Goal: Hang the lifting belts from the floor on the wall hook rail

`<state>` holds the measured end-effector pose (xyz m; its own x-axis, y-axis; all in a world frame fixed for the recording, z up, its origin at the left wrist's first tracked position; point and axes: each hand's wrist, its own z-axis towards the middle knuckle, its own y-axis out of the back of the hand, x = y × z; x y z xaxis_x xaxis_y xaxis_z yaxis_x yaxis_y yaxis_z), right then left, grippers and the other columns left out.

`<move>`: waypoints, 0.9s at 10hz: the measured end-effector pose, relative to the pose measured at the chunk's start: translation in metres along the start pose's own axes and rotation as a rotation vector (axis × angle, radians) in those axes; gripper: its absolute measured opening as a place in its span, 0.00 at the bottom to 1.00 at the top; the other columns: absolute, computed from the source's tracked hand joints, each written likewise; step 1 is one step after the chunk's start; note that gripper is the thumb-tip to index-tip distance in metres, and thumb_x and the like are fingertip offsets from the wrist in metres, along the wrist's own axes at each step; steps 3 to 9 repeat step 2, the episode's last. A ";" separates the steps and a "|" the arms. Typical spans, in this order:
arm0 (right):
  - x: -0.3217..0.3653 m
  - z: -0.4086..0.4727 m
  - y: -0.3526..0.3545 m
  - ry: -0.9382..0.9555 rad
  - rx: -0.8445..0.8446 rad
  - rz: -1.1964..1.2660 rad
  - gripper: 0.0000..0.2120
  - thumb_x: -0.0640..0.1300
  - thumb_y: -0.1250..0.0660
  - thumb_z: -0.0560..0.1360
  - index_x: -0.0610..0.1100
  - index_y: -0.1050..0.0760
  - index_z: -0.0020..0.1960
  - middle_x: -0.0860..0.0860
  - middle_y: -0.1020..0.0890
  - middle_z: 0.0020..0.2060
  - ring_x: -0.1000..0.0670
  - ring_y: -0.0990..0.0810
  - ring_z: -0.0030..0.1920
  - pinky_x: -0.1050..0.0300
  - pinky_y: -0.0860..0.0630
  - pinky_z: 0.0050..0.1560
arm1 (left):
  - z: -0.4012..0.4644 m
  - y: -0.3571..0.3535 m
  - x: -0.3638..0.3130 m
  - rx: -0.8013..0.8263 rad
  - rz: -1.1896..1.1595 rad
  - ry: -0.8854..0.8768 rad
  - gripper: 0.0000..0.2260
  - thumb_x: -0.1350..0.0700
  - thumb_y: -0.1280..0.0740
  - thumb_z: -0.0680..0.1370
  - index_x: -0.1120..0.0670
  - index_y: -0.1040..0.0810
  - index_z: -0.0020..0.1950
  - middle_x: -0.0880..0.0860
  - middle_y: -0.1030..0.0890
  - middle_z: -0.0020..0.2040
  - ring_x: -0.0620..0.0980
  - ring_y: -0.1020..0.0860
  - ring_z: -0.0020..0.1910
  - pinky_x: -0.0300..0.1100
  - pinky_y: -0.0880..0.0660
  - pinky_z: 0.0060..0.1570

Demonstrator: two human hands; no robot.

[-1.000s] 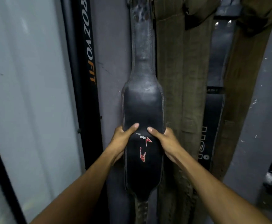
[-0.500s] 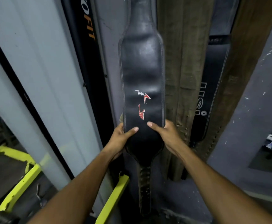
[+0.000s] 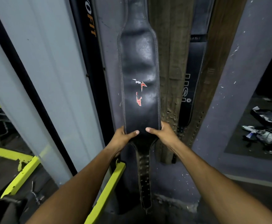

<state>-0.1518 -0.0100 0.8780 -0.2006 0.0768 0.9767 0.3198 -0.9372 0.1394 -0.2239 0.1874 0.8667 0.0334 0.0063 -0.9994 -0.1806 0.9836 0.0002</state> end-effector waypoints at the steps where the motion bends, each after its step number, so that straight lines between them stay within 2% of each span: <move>1: 0.005 -0.015 -0.006 -0.066 -0.066 -0.055 0.24 0.30 0.25 0.75 0.31 0.26 0.69 0.36 0.17 0.63 0.39 0.17 0.63 0.58 0.19 0.60 | -0.008 -0.003 0.001 -0.057 0.021 0.057 0.29 0.56 0.24 0.77 0.58 0.31 0.75 0.56 0.19 0.69 0.54 0.19 0.66 0.54 0.24 0.70; 2: 0.012 -0.037 -0.008 -0.240 -0.142 -0.173 0.31 0.39 0.24 0.77 0.34 0.31 0.75 0.38 0.21 0.68 0.39 0.21 0.69 0.60 0.23 0.60 | -0.023 0.002 -0.001 -0.144 0.146 0.133 0.37 0.50 0.25 0.78 0.57 0.40 0.80 0.57 0.28 0.74 0.55 0.26 0.73 0.49 0.29 0.73; 9: 0.012 -0.037 -0.008 -0.240 -0.142 -0.173 0.31 0.39 0.24 0.77 0.34 0.31 0.75 0.38 0.21 0.68 0.39 0.21 0.69 0.60 0.23 0.60 | -0.023 0.002 -0.001 -0.144 0.146 0.133 0.37 0.50 0.25 0.78 0.57 0.40 0.80 0.57 0.28 0.74 0.55 0.26 0.73 0.49 0.29 0.73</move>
